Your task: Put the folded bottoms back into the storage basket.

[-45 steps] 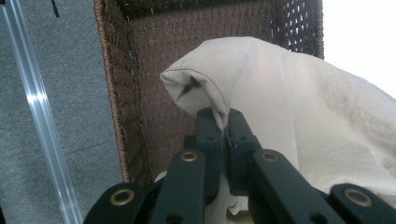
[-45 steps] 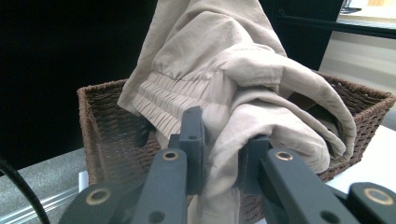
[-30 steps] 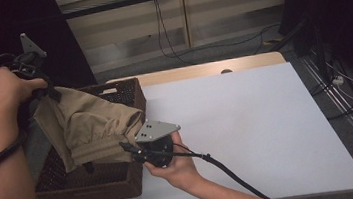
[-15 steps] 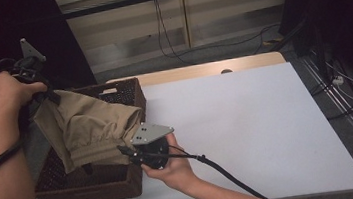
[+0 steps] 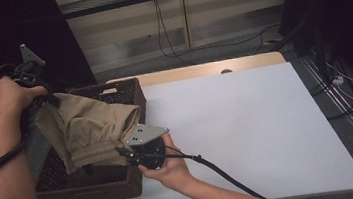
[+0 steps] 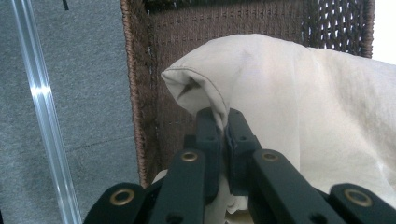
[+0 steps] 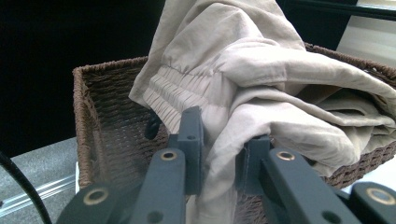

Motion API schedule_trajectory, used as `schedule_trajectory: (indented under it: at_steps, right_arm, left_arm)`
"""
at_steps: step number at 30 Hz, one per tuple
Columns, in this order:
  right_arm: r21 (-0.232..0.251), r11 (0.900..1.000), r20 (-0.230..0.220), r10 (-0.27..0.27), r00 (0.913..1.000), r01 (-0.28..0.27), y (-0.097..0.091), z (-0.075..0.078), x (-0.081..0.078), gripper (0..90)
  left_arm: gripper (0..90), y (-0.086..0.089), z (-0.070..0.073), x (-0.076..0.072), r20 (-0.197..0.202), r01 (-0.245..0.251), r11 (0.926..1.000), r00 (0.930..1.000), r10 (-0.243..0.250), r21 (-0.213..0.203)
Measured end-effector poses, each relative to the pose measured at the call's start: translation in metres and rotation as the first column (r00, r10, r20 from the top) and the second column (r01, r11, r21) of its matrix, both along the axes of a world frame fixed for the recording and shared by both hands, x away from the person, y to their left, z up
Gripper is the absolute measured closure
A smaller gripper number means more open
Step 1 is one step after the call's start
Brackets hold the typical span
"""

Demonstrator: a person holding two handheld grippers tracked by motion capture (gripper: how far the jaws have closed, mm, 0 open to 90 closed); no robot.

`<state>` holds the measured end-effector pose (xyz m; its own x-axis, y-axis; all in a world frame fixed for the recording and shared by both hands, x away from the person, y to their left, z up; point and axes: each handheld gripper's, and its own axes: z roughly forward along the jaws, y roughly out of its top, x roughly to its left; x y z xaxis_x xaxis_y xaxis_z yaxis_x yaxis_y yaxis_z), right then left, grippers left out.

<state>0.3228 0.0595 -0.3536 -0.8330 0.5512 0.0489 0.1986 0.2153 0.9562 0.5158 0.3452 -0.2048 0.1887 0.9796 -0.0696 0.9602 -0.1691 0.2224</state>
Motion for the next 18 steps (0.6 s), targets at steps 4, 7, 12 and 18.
schedule_trajectory:
  at_steps: [4, 7, 12, 18]
  right_arm:
    - [-0.005, 1.0000, 0.001, 0.003, 1.0000, -0.003, 0.002, -0.001, 0.001, 75.5]
    - [-0.004, 1.0000, -0.004, 0.000, 1.0000, 0.000, 0.002, -0.002, 0.002, 75.3]
    - [-0.008, 1.0000, -0.002, 0.000, 1.0000, 0.000, 0.004, -0.002, 0.003, 75.1]
    - [-0.015, 0.9999, -0.006, 0.000, 1.0000, 0.000, 0.008, -0.003, 0.005, 74.9]
  left_arm:
    - [86.6, 0.002, -0.003, 0.001, -0.004, 0.002, 1.0000, 1.0000, -0.002, 0.002]
    - [86.6, 0.003, -0.005, 0.001, 0.001, 0.001, 1.0000, 1.0000, -0.001, 0.004]
    - [86.7, 0.006, -0.008, 0.002, 0.002, 0.000, 1.0000, 1.0000, 0.000, 0.007]
    - [86.6, 0.009, -0.011, 0.005, 0.007, -0.011, 0.9999, 0.9999, 0.011, 0.010]
